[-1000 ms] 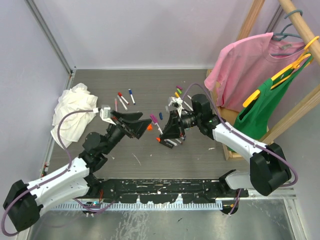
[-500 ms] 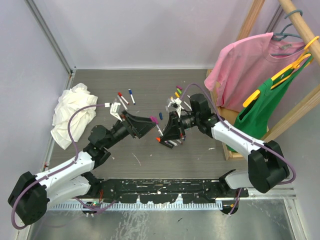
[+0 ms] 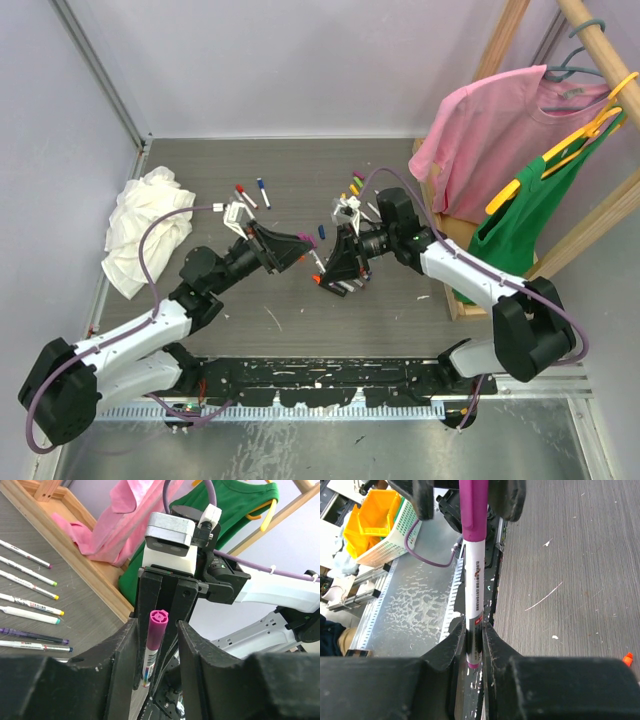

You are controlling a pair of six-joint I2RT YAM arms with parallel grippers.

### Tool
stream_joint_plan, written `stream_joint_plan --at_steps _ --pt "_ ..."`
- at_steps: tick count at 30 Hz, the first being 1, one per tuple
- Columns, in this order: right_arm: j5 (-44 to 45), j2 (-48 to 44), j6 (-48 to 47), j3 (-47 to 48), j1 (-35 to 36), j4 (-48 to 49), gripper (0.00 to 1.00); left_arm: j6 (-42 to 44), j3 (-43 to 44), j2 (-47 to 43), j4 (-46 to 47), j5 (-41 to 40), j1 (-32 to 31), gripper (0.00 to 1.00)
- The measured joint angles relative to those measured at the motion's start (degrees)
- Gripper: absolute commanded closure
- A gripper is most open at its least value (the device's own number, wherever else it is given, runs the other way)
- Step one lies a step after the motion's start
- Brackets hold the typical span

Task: Open the pen caps
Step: Open the pen cap from the pen.

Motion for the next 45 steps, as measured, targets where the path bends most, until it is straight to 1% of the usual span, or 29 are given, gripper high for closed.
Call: stream_joint_plan --at_steps 2,6,8,9,12,14,16,19,22,25,27,31,34,35,36,40,41,45 --pt "-0.02 0.66 0.0 0.39 0.09 -0.35 0.99 -0.07 0.02 0.5 -0.02 0.2 0.0 0.71" --pt "-0.2 1.2 -0.11 0.55 0.22 -0.9 0.99 -0.24 0.02 0.85 -0.09 0.42 0.0 0.88" --pt "-0.46 1.2 -0.15 0.61 0.24 -1.01 0.98 0.24 0.02 0.87 -0.44 0.42 0.02 0.98" --pt "-0.52 1.22 -0.13 0.72 0.24 -1.27 0.91 0.52 0.02 0.92 -0.5 0.42 0.04 1.0" --pt "-0.55 1.22 0.04 0.76 0.28 -1.81 0.66 1.2 0.02 0.98 -0.52 0.44 0.04 1.0" --pt "-0.57 1.2 -0.04 0.81 0.31 -1.9 0.54 1.44 0.02 0.98 -0.7 0.42 0.04 1.0" --pt "-0.48 1.2 0.33 0.87 0.33 -1.77 0.49 1.42 0.02 1.03 -0.68 0.42 0.04 1.0" --pt "0.13 0.96 1.99 0.85 0.22 -0.39 0.48 1.4 0.02 1.77 -0.57 0.61 0.04 1.0" --pt "1.44 -0.04 5.09 0.44 -0.24 2.97 0.49 1.36 0.02 3.85 -0.42 1.33 0.02 1.0" --pt "2.73 -0.79 7.74 -0.2 -0.59 5.88 0.56 1.16 0.02 6.43 0.07 2.01 -0.09 1.0" --pt "3.65 -0.81 8.96 -0.59 -0.68 6.58 0.59 1.11 0.02 7.23 0.72 2.34 -0.13 1.0" --pt "4.59 -0.7 10.25 -0.79 -0.68 6.99 0.61 1.33 0.02 7.63 1.68 2.34 -0.13 1.0" --pt "5.14 -0.39 10.51 -0.79 -0.5 7.06 0.7 1.57 0.02 7.63 2.34 1.99 -0.13 1.0" --pt "5.33 -0.28 10.58 -0.79 -0.39 7.06 0.78 1.62 0.02 7.63 2.4 1.79 -0.13 1.0" --pt "5.6 -0.15 10.56 -0.79 -0.28 7.08 0.82 1.62 0.02 7.63 2.51 1.68 -0.13 1.0" --pt "6.25 0.42 10.62 -0.74 -0.2 6.73 0.98 2.51 0.02 7.21 2.27 0.83 -0.35 1.0" --pt "6.29 0.5 10.4 -0.68 -0.2 6.67 0.99 2.91 0.02 7.02 1.95 0.46 -0.35 1.0" --pt "6.56 1.4 9.53 0.55 0.24 6.75 0.99 4.63 0.02 4.59 -0.57 -1.46 -0.11 1.0"
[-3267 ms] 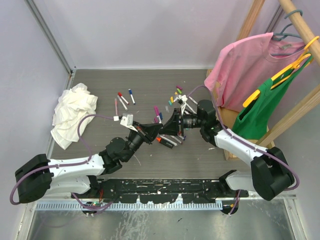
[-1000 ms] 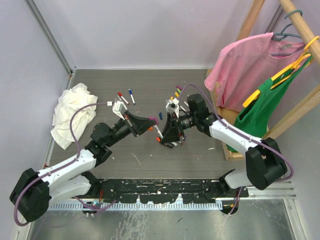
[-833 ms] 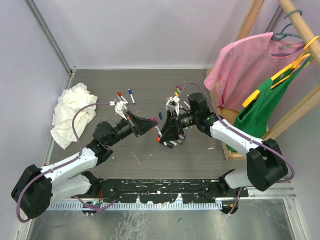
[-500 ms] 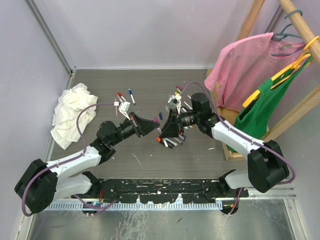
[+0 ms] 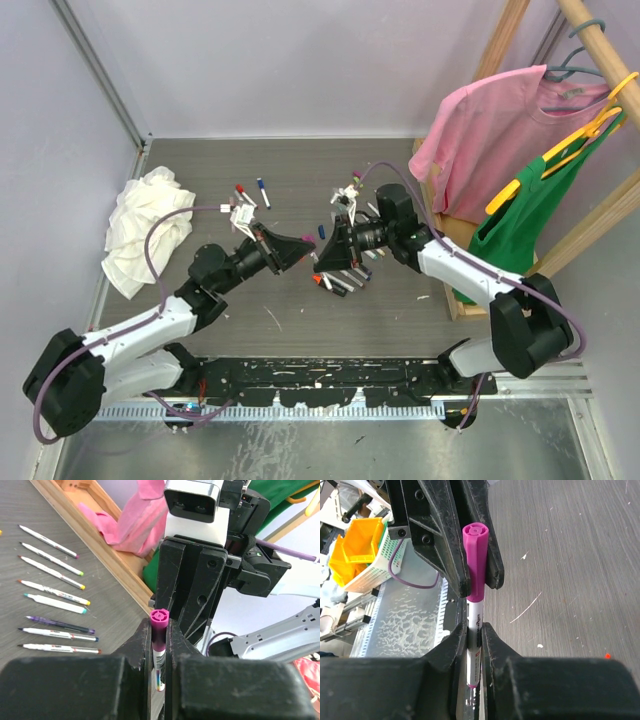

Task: Open the pen caps
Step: Open the pen cap from the pen, then place the pen at the center of the board.

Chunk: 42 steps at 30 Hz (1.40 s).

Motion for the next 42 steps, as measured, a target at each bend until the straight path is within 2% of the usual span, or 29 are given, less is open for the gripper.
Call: stream_joint_plan --at_steps 5,10,15,19,25,29,37,42 --pt "1.07 2.08 -1.16 2.71 1.31 1.62 0.99 3.08 1.7 -3.87 -5.38 -1.31 2.82 1.0" --pt "-0.98 4.11 -3.34 2.54 2.54 -4.2 0.99 4.0 8.74 -6.88 -3.21 -8.76 16.17 1.0" --pt "0.81 4.52 -8.57 2.84 3.89 -10.78 0.99 0.52 10.25 -8.83 -1.42 -8.68 23.67 1.0" --pt "7.87 5.7 -15.89 5.53 5.79 -19.1 0.99 -2.43 6.47 -10.64 -1.84 -7.17 24.41 1.0" --pt "21.46 12.72 -23.54 12.83 9.2 -30.18 0.99 -9.03 -7.32 -13.27 -4.55 -6.51 24.41 0.96" --pt "27.74 15.06 -25.49 13.2 11.15 -34.67 0.98 -12.96 -14.29 -13.35 -9.44 -6.69 24.41 1.0" --pt "38.05 22.49 -25.49 16.13 15.19 -39.8 0.95 -16.72 -14.58 -9.6 -20.35 -6.45 24.41 1.0" --pt "42.84 24.0 -24.26 16.5 16.52 -40.63 0.92 -18.53 -14.27 -3.91 -21.77 -6.21 24.41 1.0"
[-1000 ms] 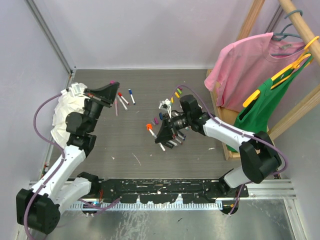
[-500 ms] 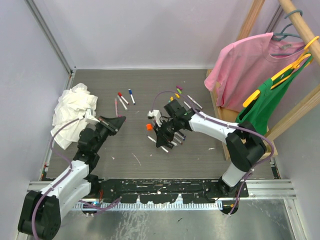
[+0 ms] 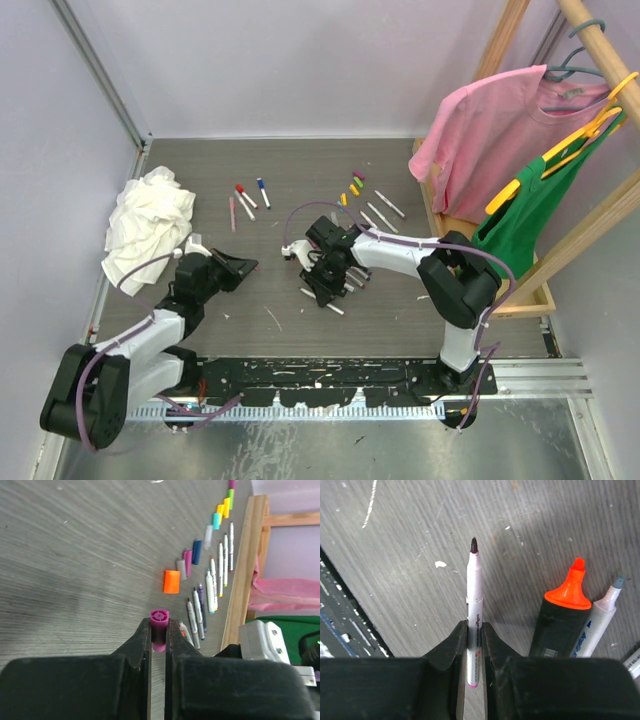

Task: Open the pen caps
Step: Place the pen at the center of the board.

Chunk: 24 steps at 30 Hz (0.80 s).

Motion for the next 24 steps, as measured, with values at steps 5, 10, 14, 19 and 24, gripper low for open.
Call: stream_joint_plan --at_steps 5,10,14,19,24 --pt "3.69 1.75 0.96 1.03 0.79 -0.2 0.87 -1.46 1.22 6.21 0.17 1.07 -0.26 1.0" --pt "6.05 2.14 1.4 1.6 1.22 -0.55 0.82 -2.64 2.71 11.06 1.73 1.46 -1.55 1.0" --pt "7.78 2.6 1.51 2.56 1.38 -1.11 0.77 -3.1 3.93 14.38 2.43 1.33 -3.43 1.0" --pt "8.57 2.84 1.53 3.04 1.42 -1.46 0.7 -4.13 6.29 19.89 3.08 0.98 -5.49 1.0" --pt "8.85 2.84 1.55 3.3 1.42 -1.77 0.64 -4.87 8.09 24.11 3.02 0.72 -6.56 1.0"
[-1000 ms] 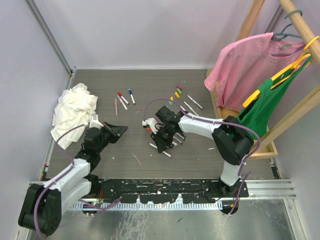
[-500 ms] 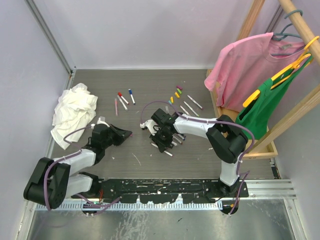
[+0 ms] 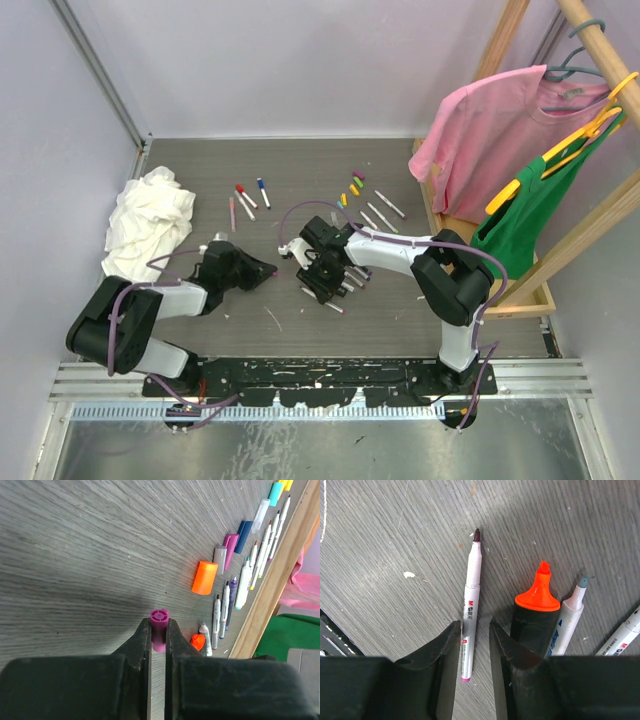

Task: Open the pen caps
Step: Place the pen at the center of the board, then place the pen cap at the center of the board.

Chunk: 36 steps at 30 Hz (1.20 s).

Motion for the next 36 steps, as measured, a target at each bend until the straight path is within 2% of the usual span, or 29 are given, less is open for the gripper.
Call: stream_joint_plan --at_steps 6,13,20,36 --pt "-0.04 0.0 -0.02 0.11 0.04 -0.17 0.62 -0.79 1.95 3.23 -0.24 -0.9 -1.16 0.94" --pt "-0.02 0.0 -0.09 0.24 0.04 -0.24 0.61 -0.81 3.76 4.76 -1.2 -2.05 -2.82 0.8" --pt "0.0 0.0 -0.26 0.33 0.04 -0.46 0.61 -0.98 5.05 6.03 -0.92 -2.12 -3.41 0.72" --pt "-0.15 0.0 -0.33 0.35 -0.04 -0.5 0.58 -0.68 5.16 5.4 -1.22 -2.51 -3.58 0.68"
